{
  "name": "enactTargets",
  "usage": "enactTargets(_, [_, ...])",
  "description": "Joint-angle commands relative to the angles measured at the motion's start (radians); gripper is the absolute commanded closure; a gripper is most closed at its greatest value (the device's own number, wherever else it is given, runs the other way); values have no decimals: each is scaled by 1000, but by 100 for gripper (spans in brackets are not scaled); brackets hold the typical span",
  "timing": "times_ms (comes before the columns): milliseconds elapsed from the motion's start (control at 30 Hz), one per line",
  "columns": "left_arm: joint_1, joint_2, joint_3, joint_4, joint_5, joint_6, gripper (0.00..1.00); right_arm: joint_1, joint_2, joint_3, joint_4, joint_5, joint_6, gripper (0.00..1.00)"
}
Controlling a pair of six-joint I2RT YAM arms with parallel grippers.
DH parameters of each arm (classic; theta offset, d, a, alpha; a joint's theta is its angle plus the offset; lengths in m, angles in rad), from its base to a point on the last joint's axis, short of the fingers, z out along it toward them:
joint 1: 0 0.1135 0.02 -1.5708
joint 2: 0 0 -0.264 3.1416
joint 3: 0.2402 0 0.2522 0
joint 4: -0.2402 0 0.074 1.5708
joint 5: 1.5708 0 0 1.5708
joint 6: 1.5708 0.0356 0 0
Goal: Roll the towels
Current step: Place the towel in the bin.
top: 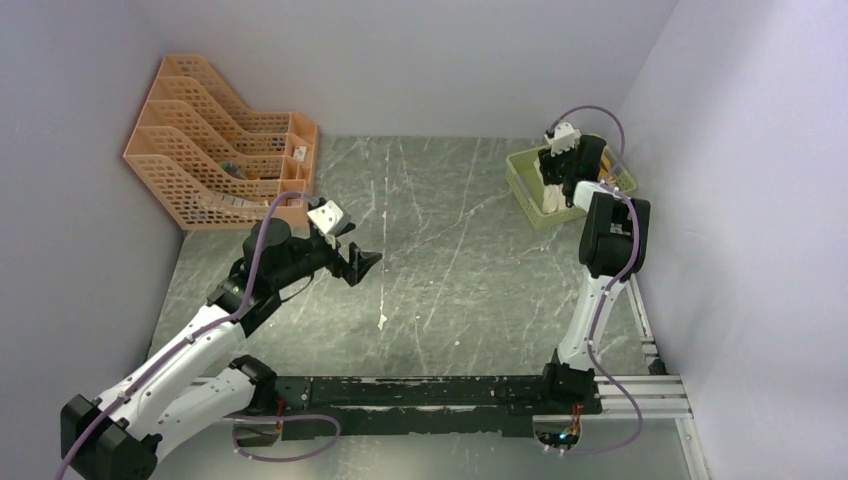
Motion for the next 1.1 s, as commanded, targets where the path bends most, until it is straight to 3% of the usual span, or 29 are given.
enactTargets(0, [8,-17,-13,-9,14,-11,0,-5,-34,-19,55,-3,19,45])
enactTargets(133, [8,-26,-13,-11,11,-14,0,-5,-83,-1,50,-7,34,42])
enactTargets(200, [9,-31,-14,-11,12,-17,0,-4,-117,2,54,-11,43,26])
enactTargets(233, [9,-34,-13,-9,15,-19,0,-2,-137,-1,59,-5,46,9])
enactTargets(267, [8,-35,-14,-9,17,-22,0,0,-158,-8,64,3,48,5])
enactTargets(433, [8,-58,-15,-23,22,-32,0,9,-271,-39,84,48,49,4])
enactTargets(500, [8,-75,-20,-29,19,-36,0,11,-318,-63,87,51,61,11])
enactTargets(567, [8,-93,-27,-36,15,-39,0,16,-373,-94,73,33,93,30])
enactTargets(667, [8,-108,-38,-37,11,-47,0,25,-440,-145,40,22,191,89])
enactTargets(700, [8,-111,-40,-37,13,-49,0,28,-458,-163,27,20,226,100])
enactTargets(833, [9,-111,-37,-49,22,-47,0,37,-468,-169,-98,7,326,100])
enactTargets(1067, [10,-131,-44,-73,21,-42,0,38,-318,27,-494,-77,403,100])
